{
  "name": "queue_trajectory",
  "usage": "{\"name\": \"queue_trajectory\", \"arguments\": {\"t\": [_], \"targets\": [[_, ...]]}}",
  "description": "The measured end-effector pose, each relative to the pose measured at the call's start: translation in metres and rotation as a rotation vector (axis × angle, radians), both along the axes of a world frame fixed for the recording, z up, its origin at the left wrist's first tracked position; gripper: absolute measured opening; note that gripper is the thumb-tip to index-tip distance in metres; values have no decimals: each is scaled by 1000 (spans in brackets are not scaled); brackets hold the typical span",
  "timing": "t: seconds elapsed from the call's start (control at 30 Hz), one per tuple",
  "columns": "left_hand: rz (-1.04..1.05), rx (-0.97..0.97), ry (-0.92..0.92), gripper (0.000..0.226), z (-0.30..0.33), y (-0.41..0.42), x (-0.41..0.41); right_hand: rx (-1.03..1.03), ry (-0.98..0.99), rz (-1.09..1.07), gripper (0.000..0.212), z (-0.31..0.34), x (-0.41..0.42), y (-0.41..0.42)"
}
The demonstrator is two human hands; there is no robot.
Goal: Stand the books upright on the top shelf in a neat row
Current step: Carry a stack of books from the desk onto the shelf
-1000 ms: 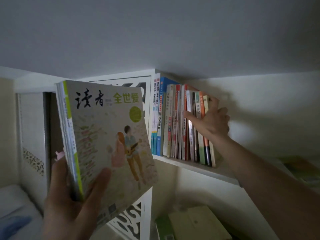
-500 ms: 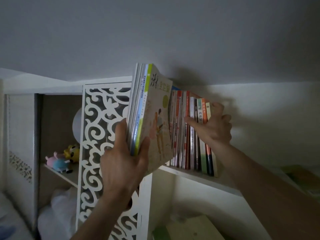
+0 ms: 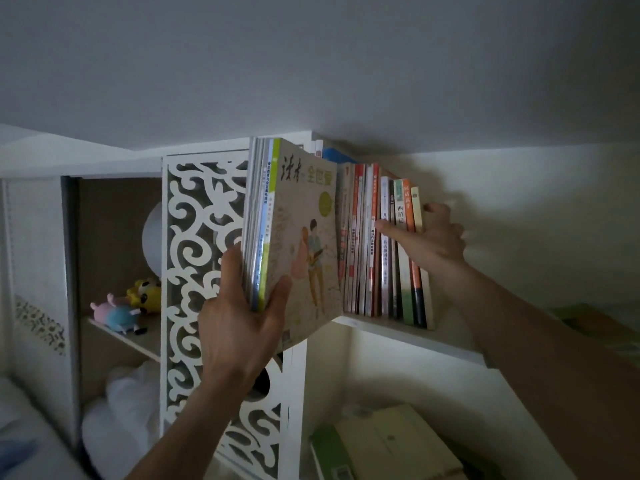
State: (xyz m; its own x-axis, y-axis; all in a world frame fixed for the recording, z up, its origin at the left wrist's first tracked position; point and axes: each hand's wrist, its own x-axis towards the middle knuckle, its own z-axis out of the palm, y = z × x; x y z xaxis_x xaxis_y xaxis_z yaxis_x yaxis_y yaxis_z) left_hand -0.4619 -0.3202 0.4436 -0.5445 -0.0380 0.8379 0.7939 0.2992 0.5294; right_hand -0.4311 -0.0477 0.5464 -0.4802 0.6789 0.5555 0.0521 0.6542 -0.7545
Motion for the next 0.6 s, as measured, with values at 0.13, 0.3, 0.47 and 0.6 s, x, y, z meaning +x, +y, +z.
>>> {"name": "queue_trajectory", "arguments": {"t": [0.13,0.3,0.47,0.6], "targets": [[11,3,-5,54,-8,-1,-1,11,-3,-29,101,-2,-3,0],[-9,45,-2,52,-5,-1,-1,86,22,-125,102,0,-6,-9],[-18,71,-12,50,-6,-4,-2,388,127,-244,121,-5,-19,-43],[-34,75,-38,50,-6,-4,-3,562,138,-357,131,-3,-39,-63]]}}
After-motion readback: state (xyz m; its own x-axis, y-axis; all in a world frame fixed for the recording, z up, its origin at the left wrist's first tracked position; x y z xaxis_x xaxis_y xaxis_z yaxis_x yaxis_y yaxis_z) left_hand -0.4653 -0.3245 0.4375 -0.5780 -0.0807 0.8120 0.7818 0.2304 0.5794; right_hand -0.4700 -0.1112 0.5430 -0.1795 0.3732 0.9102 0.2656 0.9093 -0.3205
